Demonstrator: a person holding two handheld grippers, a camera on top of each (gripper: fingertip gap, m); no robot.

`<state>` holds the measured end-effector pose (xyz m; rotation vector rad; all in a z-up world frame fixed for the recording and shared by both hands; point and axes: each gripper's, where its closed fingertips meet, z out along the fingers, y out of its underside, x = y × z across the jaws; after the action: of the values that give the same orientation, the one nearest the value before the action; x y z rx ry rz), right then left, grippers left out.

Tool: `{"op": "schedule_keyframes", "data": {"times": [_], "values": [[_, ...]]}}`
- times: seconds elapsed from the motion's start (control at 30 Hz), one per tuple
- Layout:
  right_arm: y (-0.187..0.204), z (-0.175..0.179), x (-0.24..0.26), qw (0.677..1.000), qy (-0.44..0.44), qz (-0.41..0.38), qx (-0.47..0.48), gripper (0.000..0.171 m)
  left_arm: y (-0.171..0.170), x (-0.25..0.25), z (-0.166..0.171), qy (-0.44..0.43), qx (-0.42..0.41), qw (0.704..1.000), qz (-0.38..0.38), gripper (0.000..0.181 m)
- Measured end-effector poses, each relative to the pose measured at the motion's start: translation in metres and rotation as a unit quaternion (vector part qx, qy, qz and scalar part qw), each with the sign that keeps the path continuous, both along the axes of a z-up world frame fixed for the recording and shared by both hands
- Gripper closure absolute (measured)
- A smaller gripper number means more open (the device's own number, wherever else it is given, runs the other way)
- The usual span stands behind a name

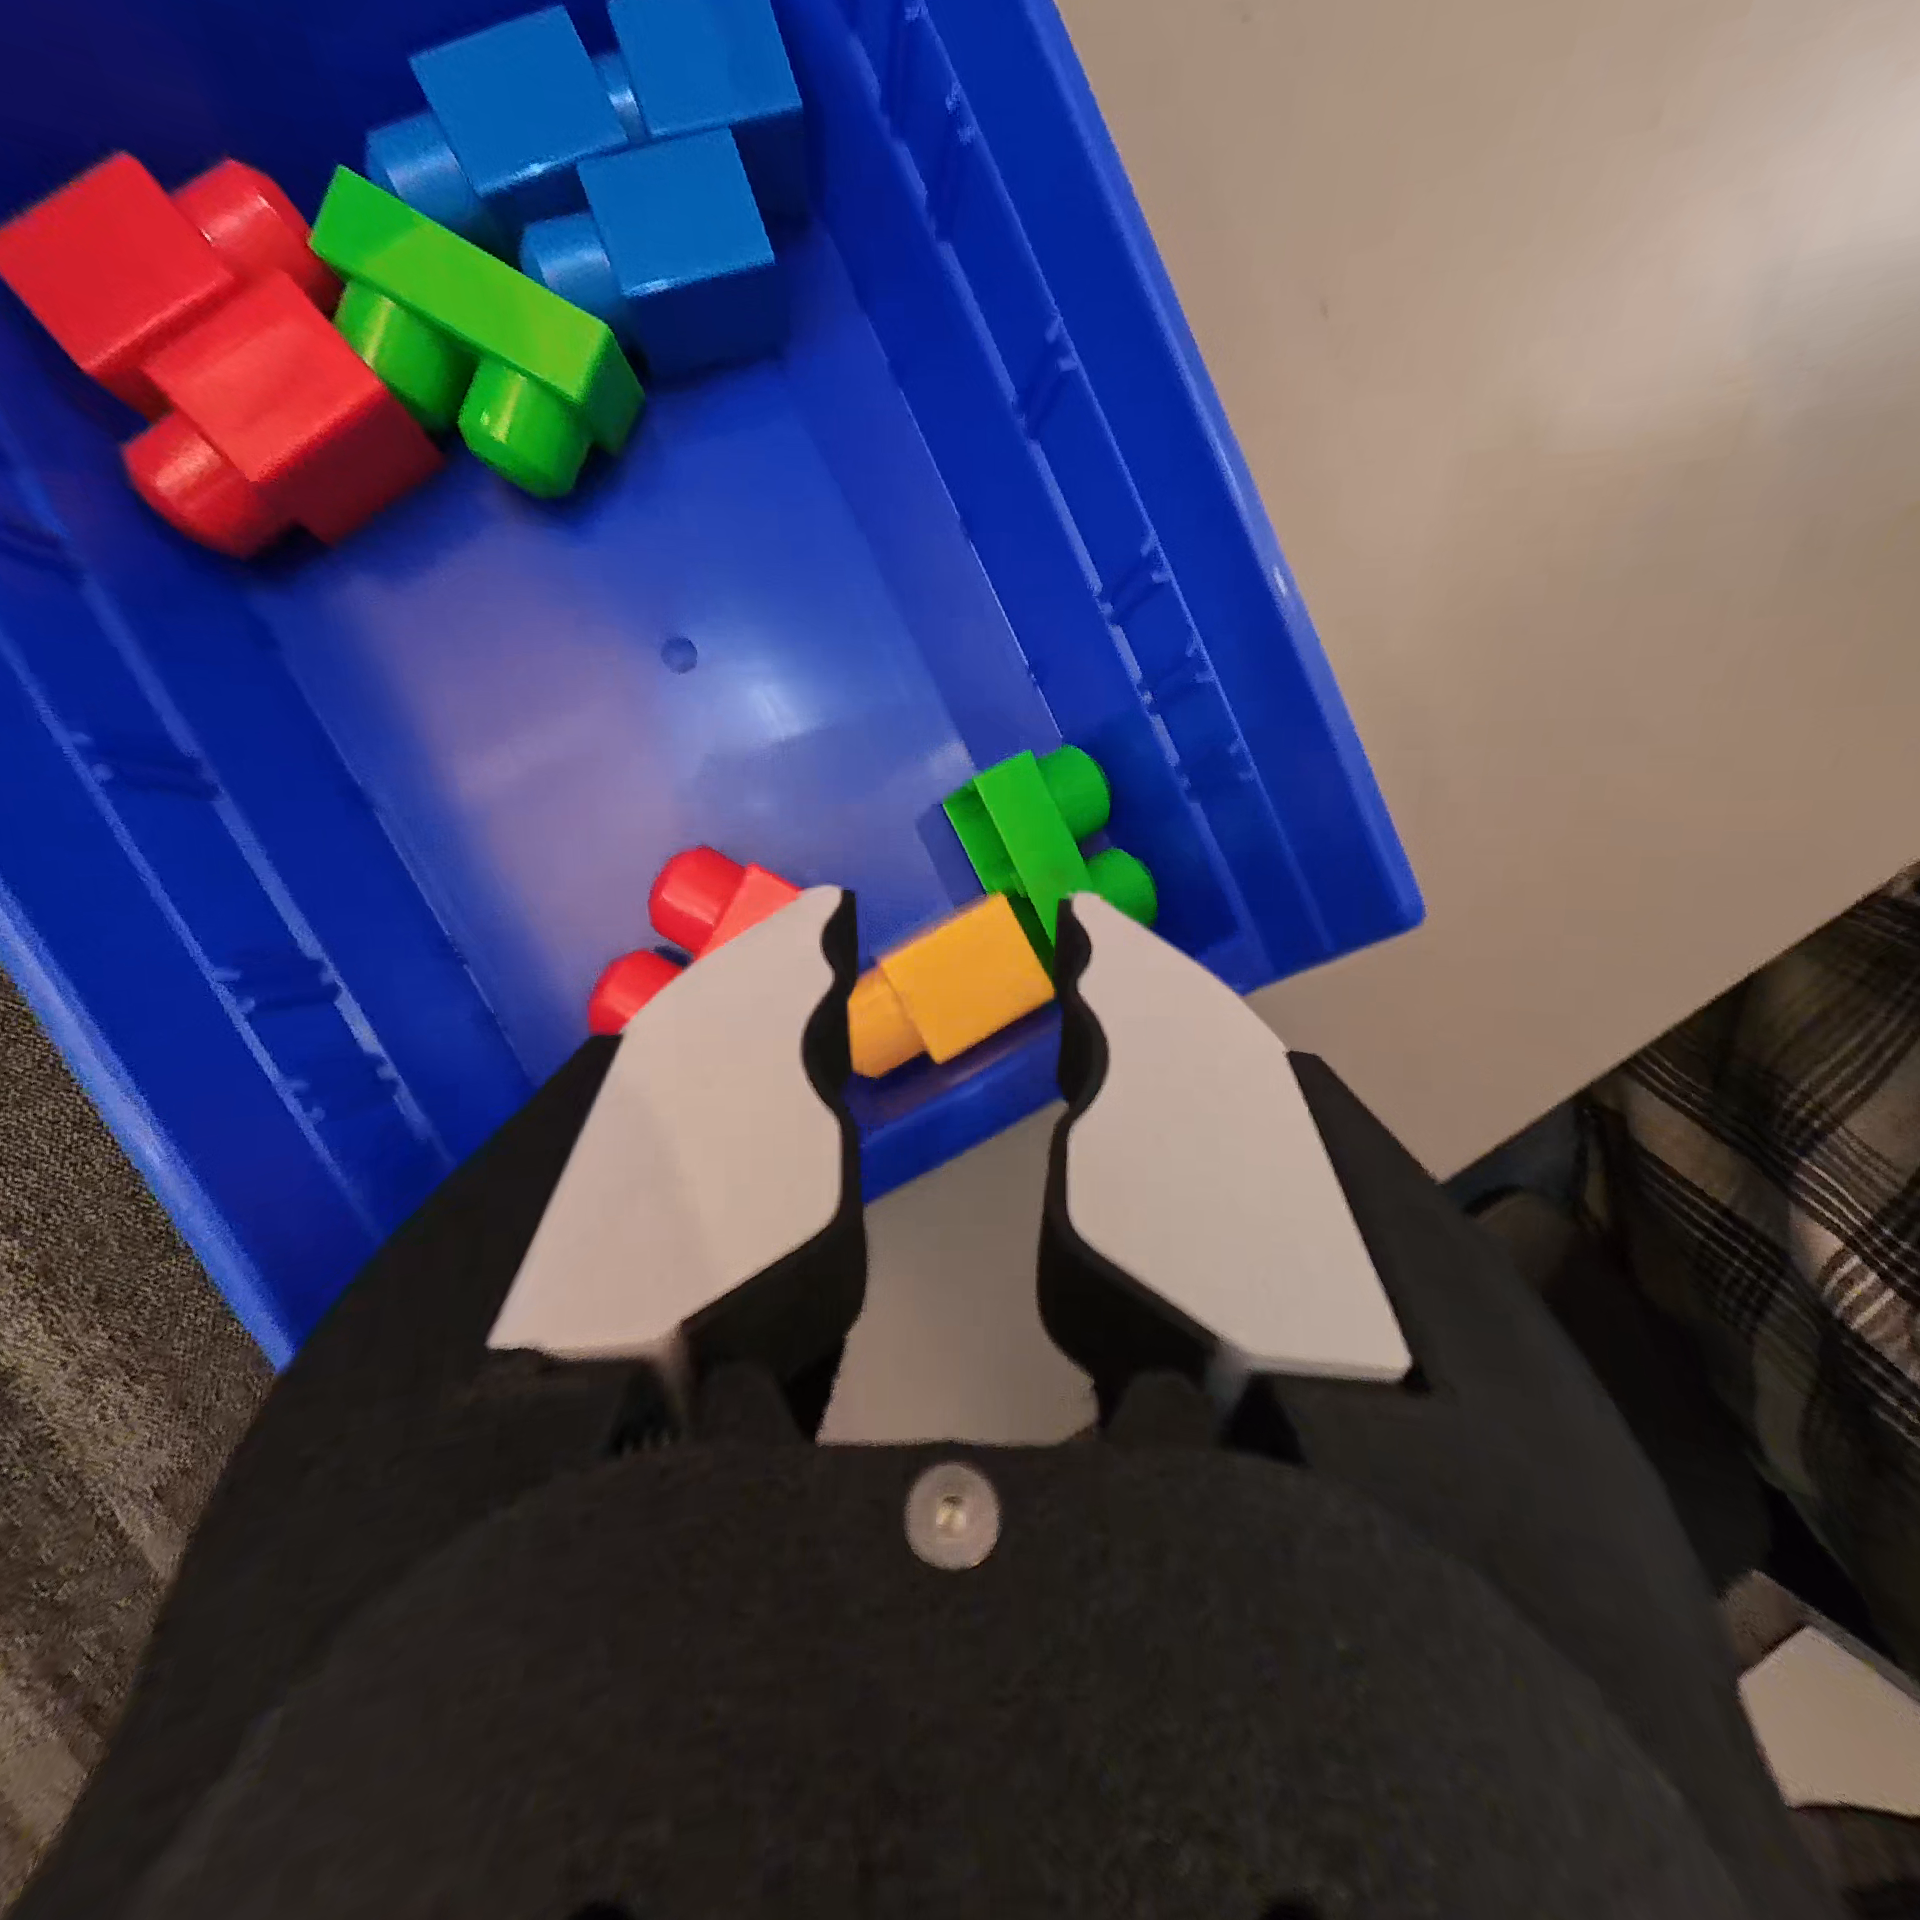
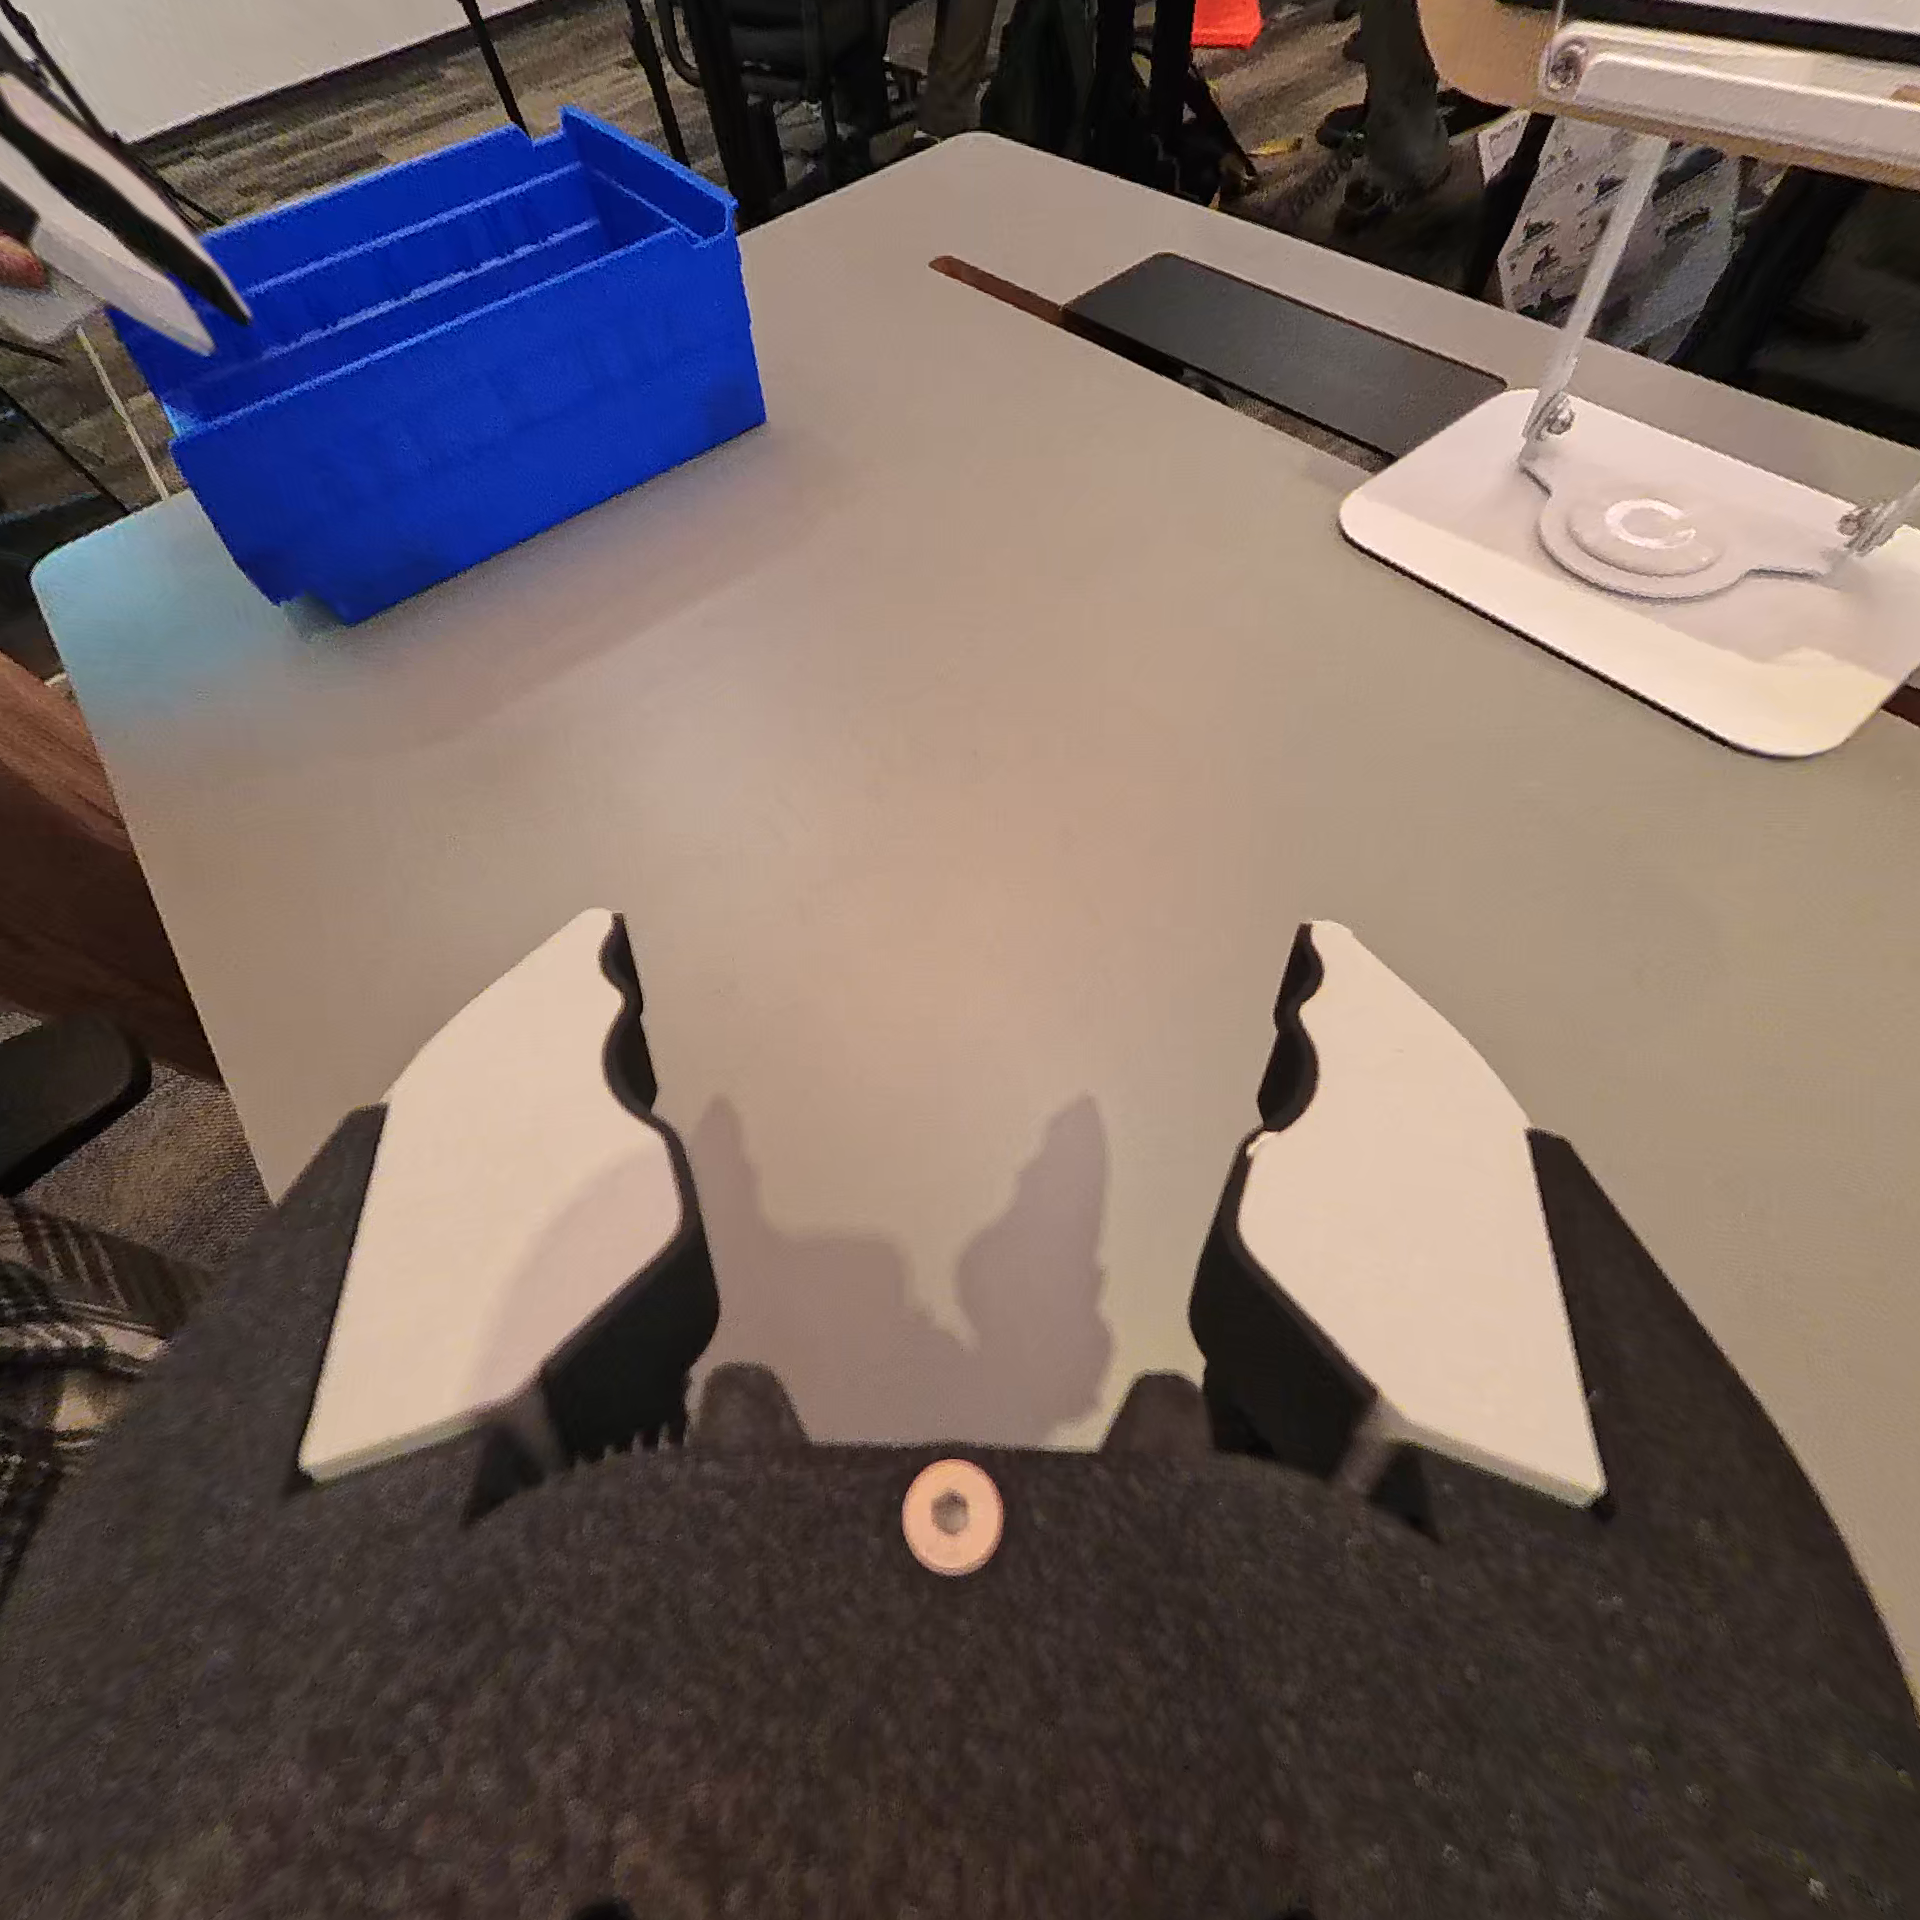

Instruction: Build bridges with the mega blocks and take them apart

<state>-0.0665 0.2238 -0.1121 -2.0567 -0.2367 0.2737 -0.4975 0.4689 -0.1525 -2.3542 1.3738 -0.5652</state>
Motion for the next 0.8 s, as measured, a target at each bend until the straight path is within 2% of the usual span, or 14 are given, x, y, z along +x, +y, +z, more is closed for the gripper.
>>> {"op": "schedule_keyframes", "data": {"times": [0.2,0.33,0.47,0.63,0.8], "values": [[0.011,0.001,-0.006,1.0,-0.009,-0.001,-0.01,0.056,0.037,0.022,-0.001,-0.019,0.04,0.999,0.005,0.145],[0.018,0.003,-0.009,1.0,-0.02,-0.001,-0.016,0.056,0.065,0.049,0.0,-0.032,0.082,0.996,-0.021,0.149],[0.022,0.005,-0.014,0.999,-0.029,0.006,-0.016,0.056,0.092,0.083,-0.002,-0.018,0.136,0.986,-0.098,0.154],[0.019,0.002,-0.016,1.0,-0.027,0.006,-0.015,0.055,0.107,0.11,-0.021,0.025,0.144,0.966,-0.213,0.151],[0.014,-0.002,-0.011,1.0,-0.015,0.006,-0.012,0.055,0.116,0.115,-0.044,0.069,0.126,0.956,-0.256,0.149]]}}
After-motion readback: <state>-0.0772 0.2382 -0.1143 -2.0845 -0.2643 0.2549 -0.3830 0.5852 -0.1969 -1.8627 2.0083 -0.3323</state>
